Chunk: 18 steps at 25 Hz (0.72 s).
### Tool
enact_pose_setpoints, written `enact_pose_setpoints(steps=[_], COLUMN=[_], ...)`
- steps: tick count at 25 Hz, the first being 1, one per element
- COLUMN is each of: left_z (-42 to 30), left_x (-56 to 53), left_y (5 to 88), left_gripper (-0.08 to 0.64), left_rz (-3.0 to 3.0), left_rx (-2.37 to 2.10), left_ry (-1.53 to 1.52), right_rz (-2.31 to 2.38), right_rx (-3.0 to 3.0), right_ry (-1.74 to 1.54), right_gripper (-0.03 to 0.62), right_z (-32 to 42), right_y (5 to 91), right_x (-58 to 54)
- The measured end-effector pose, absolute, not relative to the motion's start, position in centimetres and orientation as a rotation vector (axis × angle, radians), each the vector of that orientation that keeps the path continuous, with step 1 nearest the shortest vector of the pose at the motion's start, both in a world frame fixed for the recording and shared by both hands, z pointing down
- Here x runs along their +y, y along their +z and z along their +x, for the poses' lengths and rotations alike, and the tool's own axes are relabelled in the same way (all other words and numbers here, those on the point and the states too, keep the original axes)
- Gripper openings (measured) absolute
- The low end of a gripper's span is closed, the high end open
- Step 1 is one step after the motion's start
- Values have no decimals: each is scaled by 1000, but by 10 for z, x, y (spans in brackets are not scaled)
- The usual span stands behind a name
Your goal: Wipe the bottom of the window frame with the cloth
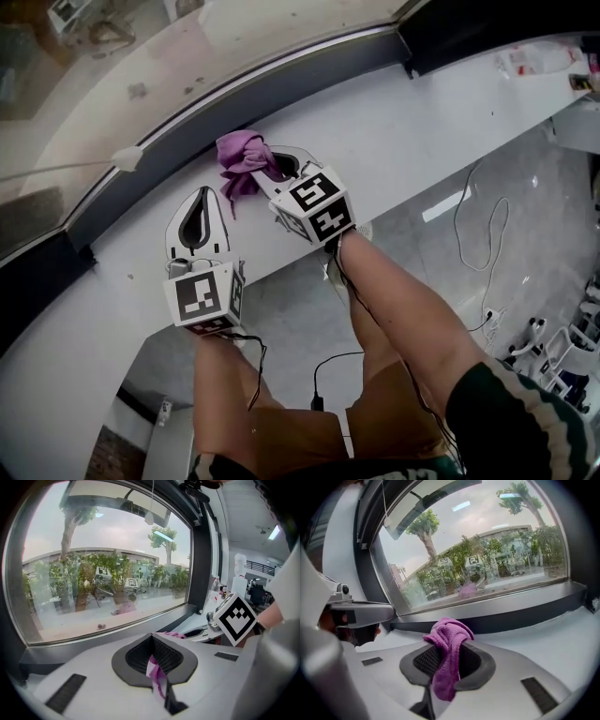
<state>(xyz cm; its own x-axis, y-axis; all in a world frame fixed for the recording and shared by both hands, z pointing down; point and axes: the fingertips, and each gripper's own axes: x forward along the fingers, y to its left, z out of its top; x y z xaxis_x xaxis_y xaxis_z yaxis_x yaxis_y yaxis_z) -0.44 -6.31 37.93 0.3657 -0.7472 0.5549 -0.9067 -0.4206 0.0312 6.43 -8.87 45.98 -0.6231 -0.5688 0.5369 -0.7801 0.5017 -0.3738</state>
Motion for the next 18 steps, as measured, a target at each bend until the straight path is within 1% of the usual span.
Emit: enact_pose_setpoints(steps=[5, 18], left_z=[41, 101], left_x=[-77, -90], left_y=[385, 383], left_gripper=[8, 8], left_rz=[2337, 2430], left_rx=[-1409, -1357], left_ry=[682, 732], right_rz=[1183, 1254], right_rx=[-2384, -2361], right_ry=[861, 836], right_gripper=[80, 80], right_z=[113, 170], right_y=[467, 466], right_x=[-96, -103])
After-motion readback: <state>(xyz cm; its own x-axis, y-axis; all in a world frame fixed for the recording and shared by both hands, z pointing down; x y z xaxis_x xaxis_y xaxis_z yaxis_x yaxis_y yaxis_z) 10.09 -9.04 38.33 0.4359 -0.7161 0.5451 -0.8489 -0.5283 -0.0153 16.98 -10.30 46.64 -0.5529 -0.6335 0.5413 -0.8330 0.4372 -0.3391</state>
